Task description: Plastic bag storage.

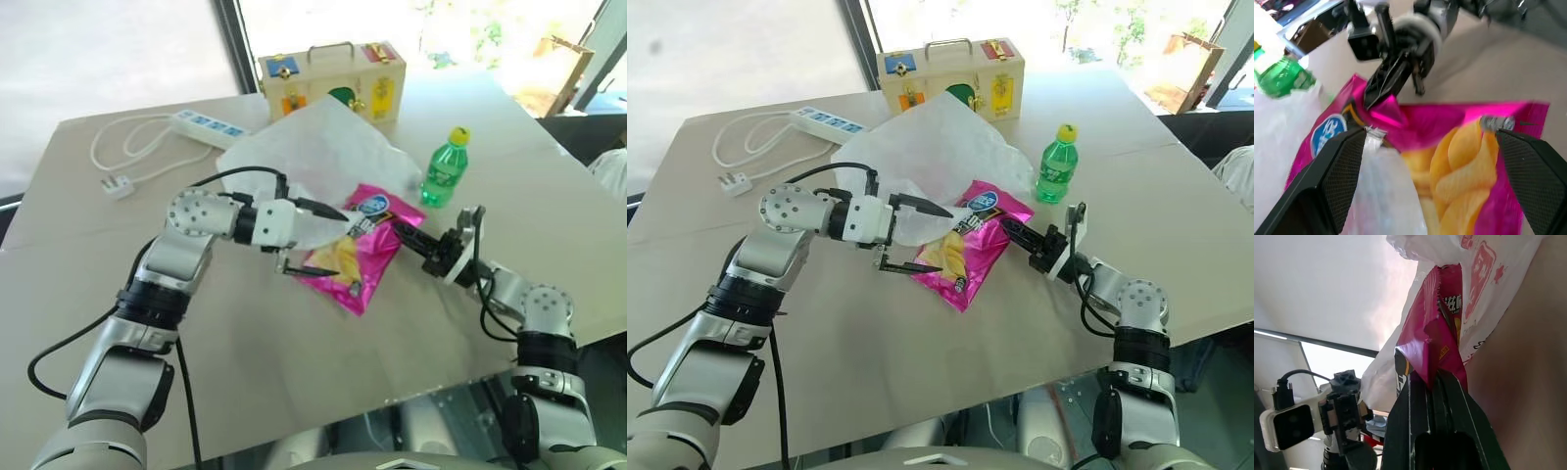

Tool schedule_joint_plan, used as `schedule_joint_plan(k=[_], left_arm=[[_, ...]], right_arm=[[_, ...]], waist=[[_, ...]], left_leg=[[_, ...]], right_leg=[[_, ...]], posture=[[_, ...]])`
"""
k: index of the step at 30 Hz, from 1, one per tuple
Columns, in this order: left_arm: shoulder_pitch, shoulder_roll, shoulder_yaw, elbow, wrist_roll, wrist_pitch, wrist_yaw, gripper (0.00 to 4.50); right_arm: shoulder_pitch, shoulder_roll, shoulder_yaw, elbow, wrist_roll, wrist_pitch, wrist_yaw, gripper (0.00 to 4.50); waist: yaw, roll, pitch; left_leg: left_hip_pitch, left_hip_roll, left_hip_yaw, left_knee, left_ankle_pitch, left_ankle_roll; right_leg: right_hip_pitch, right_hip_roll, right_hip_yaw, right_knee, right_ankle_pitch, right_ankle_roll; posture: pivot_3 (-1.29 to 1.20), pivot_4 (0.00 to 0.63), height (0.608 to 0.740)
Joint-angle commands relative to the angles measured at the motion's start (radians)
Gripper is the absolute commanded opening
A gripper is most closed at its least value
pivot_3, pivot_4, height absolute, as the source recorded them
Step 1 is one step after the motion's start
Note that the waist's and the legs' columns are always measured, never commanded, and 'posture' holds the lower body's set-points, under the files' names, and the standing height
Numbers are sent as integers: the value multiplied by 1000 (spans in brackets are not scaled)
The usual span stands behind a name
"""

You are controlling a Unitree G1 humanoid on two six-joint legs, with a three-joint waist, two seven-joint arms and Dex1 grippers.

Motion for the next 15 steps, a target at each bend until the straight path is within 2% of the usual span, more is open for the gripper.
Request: schedule_joint_plan(k=[1,9,15], left_arm=[[20,-13,48,-26,36,21,103,4462],[79,-107,73,-128,75,94,304,4462],[81,-123,85,-163,47,74,323,4462]], right_arm=[[-1,-1,-4,-36,9,-16,15,0],[4,7,4,-37,1,-26,23,0],[-3,4,5,-29,-7,-28,30,0]], waist=[[-1,0,0],[-2,0,0],[-2,0,0]], left_leg=[[0,0,0,0,0,0],[0,0,0,0,0,0],[0,0,0,0,0,0]], right_leg=[[0,0,0,1,0,0],[0,0,0,1,0,0],[0,0,0,1,0,0]], posture=[[0,150,740],[0,150,740],[0,150,740]])
